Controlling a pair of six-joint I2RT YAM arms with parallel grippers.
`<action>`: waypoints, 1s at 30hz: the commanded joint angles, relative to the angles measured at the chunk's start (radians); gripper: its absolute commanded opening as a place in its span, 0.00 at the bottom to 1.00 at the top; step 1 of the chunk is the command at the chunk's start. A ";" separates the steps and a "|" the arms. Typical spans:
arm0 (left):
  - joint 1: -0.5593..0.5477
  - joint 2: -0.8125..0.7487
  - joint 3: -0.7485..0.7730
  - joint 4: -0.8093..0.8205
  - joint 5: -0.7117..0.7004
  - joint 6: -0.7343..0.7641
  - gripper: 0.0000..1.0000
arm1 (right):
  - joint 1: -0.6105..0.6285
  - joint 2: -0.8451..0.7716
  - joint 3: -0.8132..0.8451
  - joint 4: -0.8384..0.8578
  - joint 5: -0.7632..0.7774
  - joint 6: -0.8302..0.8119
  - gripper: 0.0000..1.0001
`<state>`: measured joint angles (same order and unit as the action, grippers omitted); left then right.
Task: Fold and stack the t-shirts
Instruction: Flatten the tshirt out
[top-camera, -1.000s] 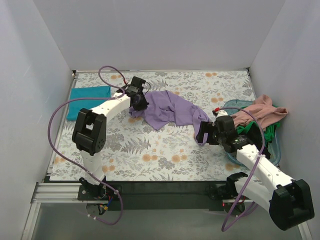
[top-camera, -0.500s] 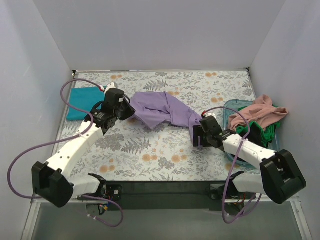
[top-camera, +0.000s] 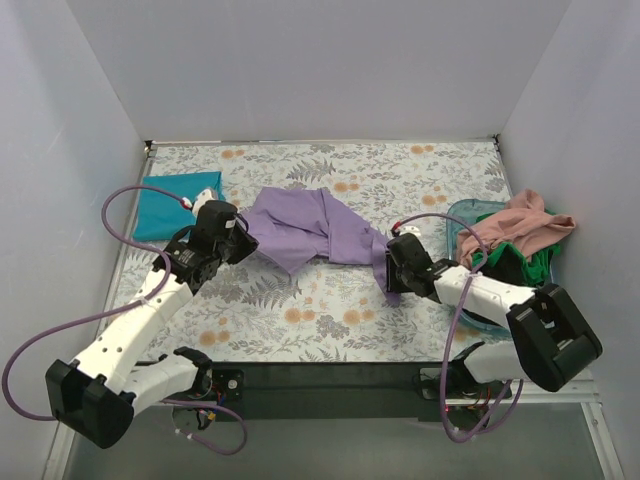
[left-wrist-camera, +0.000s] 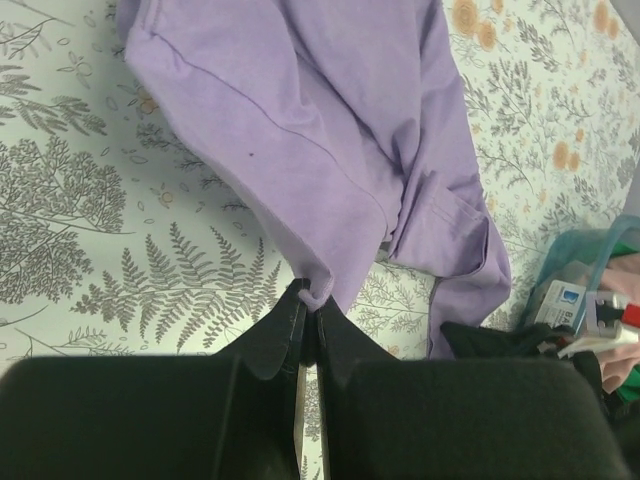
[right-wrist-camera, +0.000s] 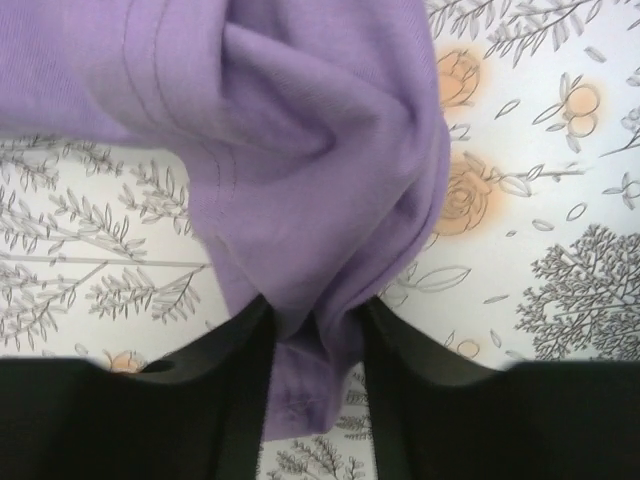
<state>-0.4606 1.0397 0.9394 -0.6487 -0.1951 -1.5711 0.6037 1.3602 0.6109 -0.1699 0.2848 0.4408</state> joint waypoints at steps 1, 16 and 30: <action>-0.003 -0.033 -0.016 -0.061 -0.055 -0.041 0.00 | 0.040 -0.071 -0.051 -0.032 -0.030 0.067 0.38; -0.003 -0.214 0.281 -0.189 -0.178 -0.040 0.00 | 0.062 -0.611 0.274 -0.336 0.116 -0.011 0.01; -0.003 -0.213 0.679 -0.324 -0.444 -0.038 0.00 | 0.062 -0.750 0.719 -0.500 0.359 -0.103 0.01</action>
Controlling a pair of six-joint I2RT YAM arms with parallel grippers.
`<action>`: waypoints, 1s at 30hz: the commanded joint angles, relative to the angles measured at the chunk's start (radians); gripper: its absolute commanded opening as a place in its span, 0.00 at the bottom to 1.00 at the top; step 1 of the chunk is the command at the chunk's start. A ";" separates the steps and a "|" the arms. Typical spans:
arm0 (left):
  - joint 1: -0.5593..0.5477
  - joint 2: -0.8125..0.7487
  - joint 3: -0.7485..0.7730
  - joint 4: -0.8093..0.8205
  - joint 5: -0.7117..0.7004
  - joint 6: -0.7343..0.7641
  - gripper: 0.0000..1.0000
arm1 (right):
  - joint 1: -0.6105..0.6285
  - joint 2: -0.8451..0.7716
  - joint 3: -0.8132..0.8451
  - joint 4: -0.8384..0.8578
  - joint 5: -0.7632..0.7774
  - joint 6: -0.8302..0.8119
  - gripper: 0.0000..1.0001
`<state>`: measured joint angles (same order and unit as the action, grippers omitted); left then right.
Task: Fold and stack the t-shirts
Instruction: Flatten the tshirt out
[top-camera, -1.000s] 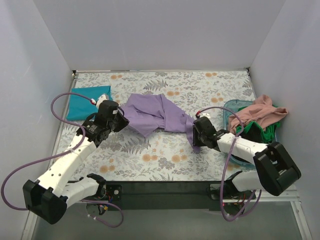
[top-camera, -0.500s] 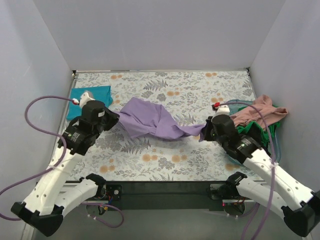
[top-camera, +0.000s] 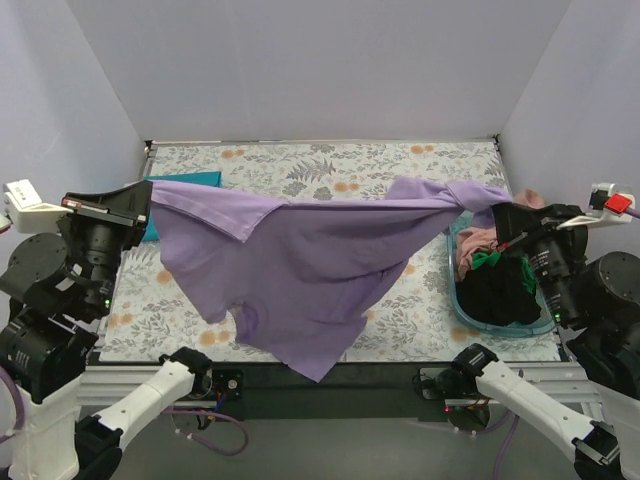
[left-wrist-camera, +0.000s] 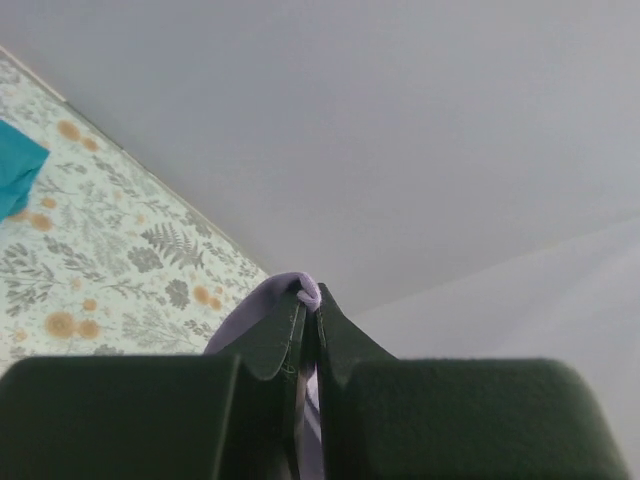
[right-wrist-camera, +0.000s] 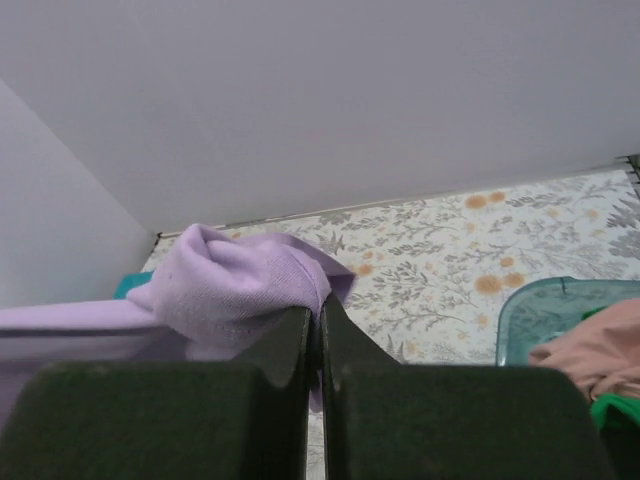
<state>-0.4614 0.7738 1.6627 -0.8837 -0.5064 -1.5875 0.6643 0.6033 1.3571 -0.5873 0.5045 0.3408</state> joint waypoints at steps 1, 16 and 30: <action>-0.002 0.080 -0.058 -0.078 -0.135 -0.023 0.00 | 0.003 0.007 -0.047 -0.086 0.150 0.000 0.01; -0.002 0.401 0.255 0.020 -0.061 0.109 0.00 | 0.003 0.217 0.230 -0.017 0.163 -0.138 0.01; -0.002 0.156 0.459 0.130 -0.014 0.248 0.00 | 0.001 0.105 0.441 0.000 -0.372 -0.088 0.01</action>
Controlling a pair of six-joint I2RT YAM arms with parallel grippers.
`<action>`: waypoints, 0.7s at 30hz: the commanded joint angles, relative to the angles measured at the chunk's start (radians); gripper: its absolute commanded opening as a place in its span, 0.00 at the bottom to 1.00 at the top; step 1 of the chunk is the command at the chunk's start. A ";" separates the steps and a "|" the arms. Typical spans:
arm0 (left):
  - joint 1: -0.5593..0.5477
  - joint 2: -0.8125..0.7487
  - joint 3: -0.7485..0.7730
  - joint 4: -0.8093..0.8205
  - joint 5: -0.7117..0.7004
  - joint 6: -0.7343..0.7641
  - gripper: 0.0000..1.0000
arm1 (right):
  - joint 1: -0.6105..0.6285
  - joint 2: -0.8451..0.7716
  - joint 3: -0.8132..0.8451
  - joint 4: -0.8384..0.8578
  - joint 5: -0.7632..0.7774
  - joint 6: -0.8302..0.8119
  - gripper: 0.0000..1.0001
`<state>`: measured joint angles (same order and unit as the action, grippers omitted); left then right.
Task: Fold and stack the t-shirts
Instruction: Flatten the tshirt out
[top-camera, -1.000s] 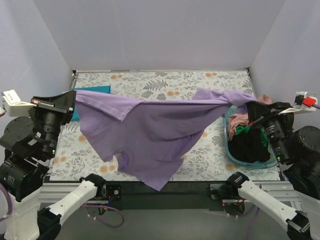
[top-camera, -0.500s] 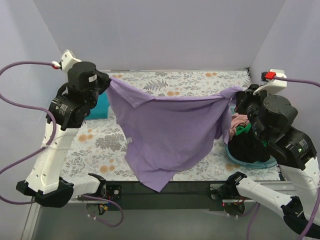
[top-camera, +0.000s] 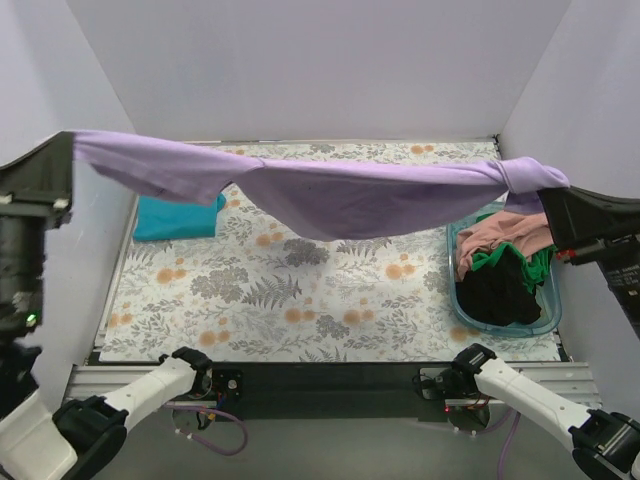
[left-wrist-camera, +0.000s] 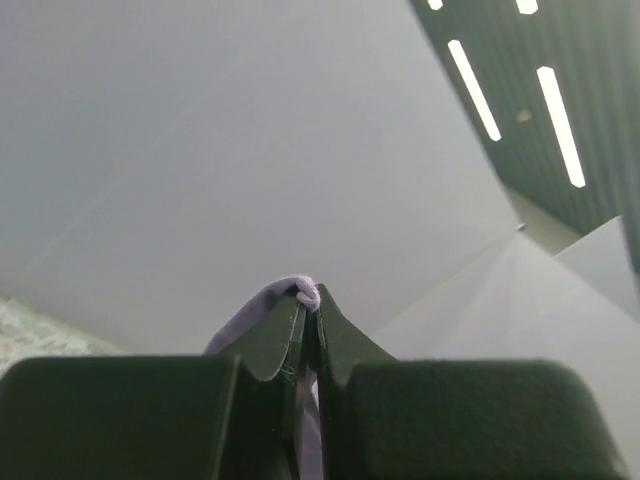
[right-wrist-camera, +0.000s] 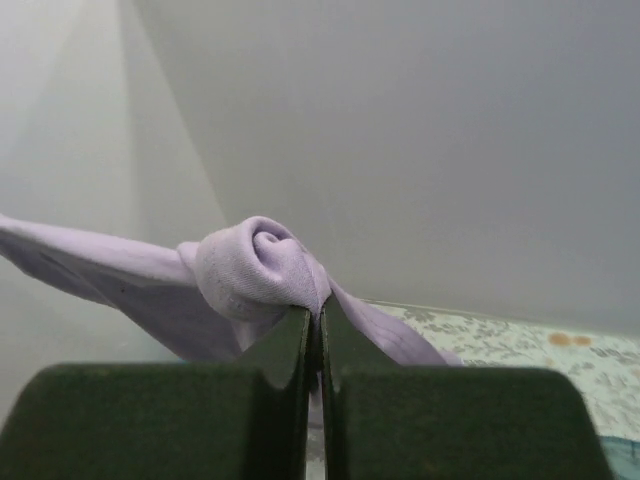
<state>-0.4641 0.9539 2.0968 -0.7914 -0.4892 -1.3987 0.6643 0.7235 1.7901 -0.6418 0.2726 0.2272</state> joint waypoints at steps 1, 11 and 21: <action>0.001 -0.032 0.031 0.046 -0.035 0.066 0.00 | 0.001 -0.019 0.006 0.054 -0.159 0.041 0.01; 0.001 0.054 0.011 0.079 -0.069 0.116 0.00 | 0.001 -0.027 -0.049 0.065 -0.065 0.047 0.01; 0.190 0.618 -0.117 0.195 -0.158 0.090 0.00 | -0.014 0.265 -0.429 0.128 0.592 0.090 0.01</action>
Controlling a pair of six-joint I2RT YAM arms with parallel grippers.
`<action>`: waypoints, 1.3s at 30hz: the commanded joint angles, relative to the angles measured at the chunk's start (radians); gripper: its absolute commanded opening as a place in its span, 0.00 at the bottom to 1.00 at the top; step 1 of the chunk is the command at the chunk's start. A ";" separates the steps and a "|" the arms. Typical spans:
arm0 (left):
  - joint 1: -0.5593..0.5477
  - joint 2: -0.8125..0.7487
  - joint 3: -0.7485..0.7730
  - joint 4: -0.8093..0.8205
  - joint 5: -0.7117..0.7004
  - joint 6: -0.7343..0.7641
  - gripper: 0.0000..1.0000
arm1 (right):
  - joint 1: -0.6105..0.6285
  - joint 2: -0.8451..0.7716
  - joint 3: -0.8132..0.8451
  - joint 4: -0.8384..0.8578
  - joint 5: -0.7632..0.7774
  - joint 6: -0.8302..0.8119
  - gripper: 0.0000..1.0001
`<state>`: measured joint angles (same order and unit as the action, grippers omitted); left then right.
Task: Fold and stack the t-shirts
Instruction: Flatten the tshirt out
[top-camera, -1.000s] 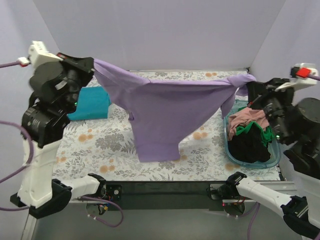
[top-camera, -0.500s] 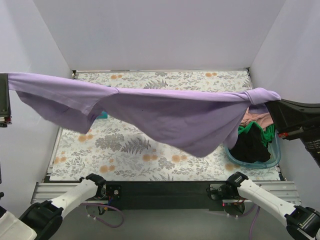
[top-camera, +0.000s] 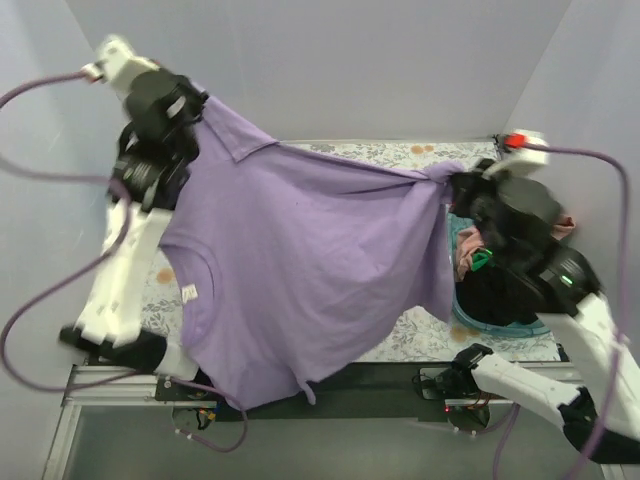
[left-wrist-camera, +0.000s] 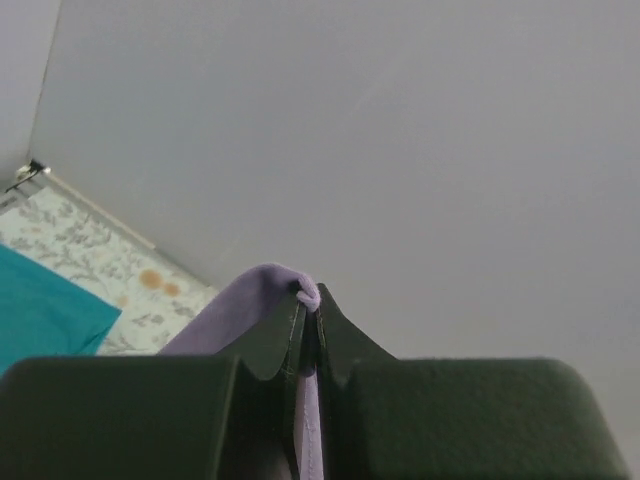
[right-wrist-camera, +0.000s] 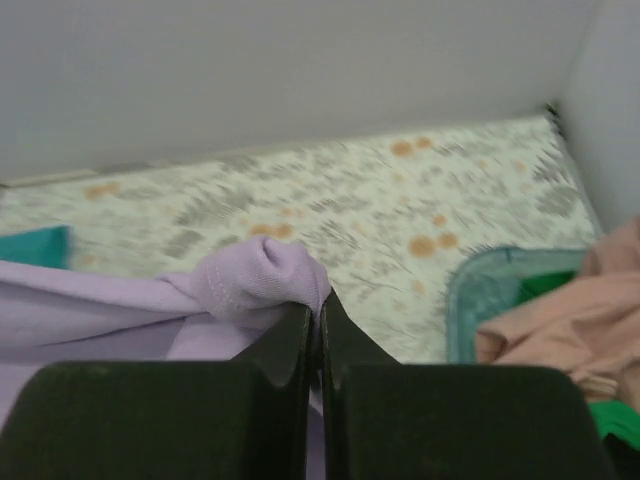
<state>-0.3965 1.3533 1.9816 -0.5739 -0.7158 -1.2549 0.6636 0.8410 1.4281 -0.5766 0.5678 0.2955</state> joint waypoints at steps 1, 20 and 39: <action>0.228 0.309 0.035 -0.055 0.242 -0.081 0.00 | -0.072 0.197 -0.077 0.082 0.300 0.021 0.01; 0.228 0.564 -0.219 0.192 0.527 -0.029 0.98 | -0.400 0.804 0.017 0.221 -0.543 -0.049 0.98; 0.160 -0.192 -1.099 0.039 0.625 -0.247 0.98 | -0.213 0.221 -0.780 0.327 -0.513 0.120 0.98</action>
<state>-0.2214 1.2598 0.9245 -0.5259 -0.1215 -1.4769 0.4324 1.1236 0.7162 -0.2939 0.0193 0.3565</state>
